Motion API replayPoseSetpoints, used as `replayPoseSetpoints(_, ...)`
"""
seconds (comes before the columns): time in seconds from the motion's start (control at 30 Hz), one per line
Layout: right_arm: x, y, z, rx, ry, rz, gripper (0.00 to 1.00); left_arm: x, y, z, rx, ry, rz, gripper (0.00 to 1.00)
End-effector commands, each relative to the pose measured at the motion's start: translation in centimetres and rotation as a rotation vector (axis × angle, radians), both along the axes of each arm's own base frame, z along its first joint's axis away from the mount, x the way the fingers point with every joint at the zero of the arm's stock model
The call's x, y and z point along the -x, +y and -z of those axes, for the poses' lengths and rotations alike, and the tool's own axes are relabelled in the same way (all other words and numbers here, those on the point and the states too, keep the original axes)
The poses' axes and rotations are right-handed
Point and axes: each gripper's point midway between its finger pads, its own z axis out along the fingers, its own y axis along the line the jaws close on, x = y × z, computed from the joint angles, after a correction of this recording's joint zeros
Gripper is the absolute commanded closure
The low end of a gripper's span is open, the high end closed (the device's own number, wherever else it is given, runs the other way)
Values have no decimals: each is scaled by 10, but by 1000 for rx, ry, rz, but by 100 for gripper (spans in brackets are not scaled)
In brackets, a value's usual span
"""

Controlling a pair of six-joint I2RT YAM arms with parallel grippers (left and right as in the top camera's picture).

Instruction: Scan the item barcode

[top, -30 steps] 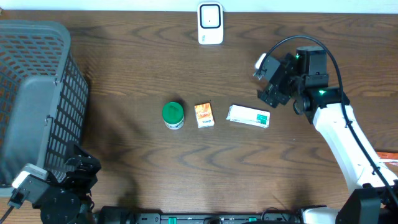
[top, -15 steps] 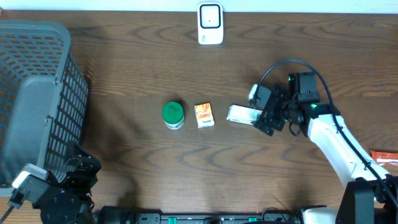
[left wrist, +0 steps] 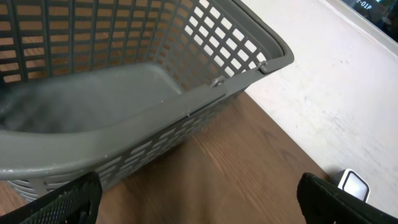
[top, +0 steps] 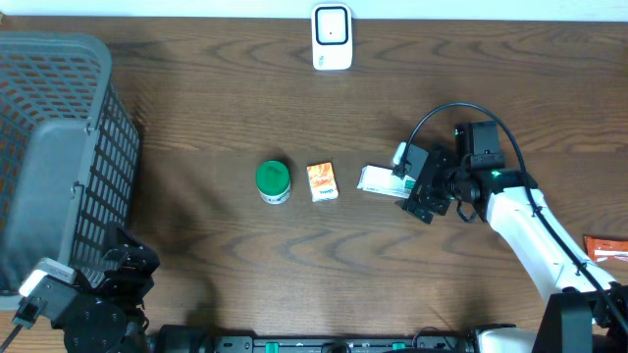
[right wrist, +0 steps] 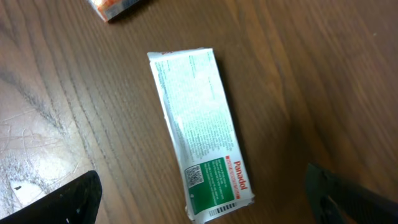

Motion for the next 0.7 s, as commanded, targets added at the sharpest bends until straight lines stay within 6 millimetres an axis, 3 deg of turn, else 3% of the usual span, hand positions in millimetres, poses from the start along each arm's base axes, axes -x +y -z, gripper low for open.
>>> replayPoseSetpoints(0.0,8,2,3,-24,17,4,1,1,1,0,-1,-2,-9,2)
replayPoseSetpoints(0.3,12,-4,31,-13,20,22,1,1,1,0,-1,-2,-9,2)
replayPoseSetpoints(0.57,-14,-23,52,15,-13,85,1,1,1,0,-1,-2,-9,2)
replayPoseSetpoints(0.67,-10,-22,63,10,24,80,1,1,1,0,-1,-2,-9,2)
